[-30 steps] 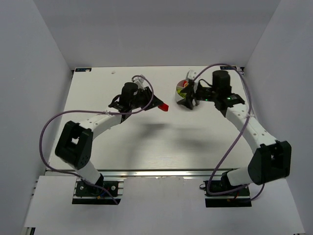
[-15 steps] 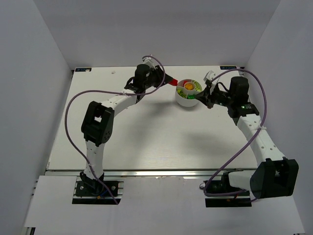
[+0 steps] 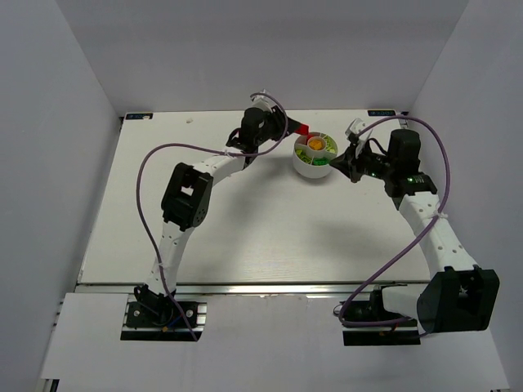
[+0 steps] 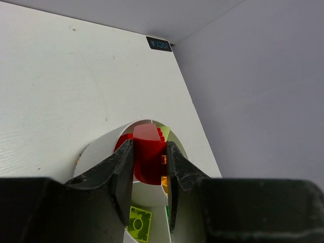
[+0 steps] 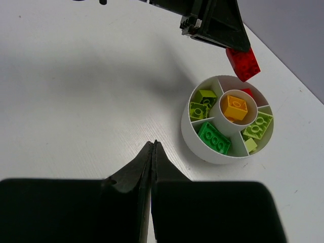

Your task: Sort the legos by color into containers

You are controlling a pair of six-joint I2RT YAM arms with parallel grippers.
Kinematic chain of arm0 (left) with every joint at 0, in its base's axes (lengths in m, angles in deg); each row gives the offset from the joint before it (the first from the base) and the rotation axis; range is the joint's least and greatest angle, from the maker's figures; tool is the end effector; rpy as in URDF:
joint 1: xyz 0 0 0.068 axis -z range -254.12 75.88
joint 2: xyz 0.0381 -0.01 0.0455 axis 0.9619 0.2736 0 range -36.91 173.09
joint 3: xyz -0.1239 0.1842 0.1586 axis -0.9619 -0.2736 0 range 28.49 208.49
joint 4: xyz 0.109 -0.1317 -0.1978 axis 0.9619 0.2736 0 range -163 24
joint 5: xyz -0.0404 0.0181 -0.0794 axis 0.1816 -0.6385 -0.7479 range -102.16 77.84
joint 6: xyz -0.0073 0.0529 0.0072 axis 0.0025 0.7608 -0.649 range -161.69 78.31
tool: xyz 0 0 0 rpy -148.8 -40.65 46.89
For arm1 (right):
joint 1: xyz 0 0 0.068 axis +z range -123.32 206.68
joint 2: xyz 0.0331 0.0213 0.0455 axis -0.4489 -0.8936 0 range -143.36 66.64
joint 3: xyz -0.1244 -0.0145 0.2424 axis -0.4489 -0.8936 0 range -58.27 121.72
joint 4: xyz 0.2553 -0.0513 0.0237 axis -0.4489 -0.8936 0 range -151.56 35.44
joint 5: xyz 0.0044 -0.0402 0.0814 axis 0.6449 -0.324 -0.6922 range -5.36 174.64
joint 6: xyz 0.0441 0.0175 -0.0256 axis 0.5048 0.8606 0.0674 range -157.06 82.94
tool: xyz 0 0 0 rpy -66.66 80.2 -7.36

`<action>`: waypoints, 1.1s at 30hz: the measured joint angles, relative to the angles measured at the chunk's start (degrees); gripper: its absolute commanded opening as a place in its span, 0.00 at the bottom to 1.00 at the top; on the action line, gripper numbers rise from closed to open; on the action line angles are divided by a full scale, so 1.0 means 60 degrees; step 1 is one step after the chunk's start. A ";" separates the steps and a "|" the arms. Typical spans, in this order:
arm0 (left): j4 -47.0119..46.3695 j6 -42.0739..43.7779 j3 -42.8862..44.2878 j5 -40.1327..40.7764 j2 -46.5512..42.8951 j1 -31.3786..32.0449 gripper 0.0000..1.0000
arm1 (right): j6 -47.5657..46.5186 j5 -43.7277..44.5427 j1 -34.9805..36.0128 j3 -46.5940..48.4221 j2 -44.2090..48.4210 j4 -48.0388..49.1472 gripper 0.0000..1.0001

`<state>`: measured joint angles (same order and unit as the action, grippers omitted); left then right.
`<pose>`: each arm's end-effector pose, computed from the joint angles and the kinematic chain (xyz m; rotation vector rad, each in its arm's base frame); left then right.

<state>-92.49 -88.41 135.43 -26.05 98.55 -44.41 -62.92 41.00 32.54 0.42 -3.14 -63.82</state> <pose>0.4815 -0.2846 0.2173 -0.0840 1.8756 -1.1647 0.2704 0.0524 0.3383 -0.9662 1.5811 0.4881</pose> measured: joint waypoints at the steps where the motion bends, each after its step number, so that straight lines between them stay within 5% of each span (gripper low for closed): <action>1: 0.0007 -0.0015 0.0127 0.0004 0.0106 0.0029 0.00 | 0.0000 0.0000 -0.0022 0.0000 0.0011 -0.0051 0.00; 7: 0.0025 -0.0011 0.0550 0.0142 0.0452 0.0109 0.04 | 0.0011 -0.0004 -0.0095 -0.0073 0.0062 -0.0237 0.00; 22: 0.0958 0.0113 0.1082 0.0503 0.0678 0.0171 0.54 | 0.0069 -0.0004 -0.0102 -0.0069 0.0138 -0.0295 0.00; 33: 0.1049 0.0255 0.1300 0.0561 0.0674 0.0259 0.55 | 0.0076 -0.0040 -0.0102 -0.0069 0.0149 -0.0302 0.01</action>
<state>-86.19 -86.88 143.23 -22.68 102.59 -42.86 -62.47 40.76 31.93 0.01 -2.24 -65.63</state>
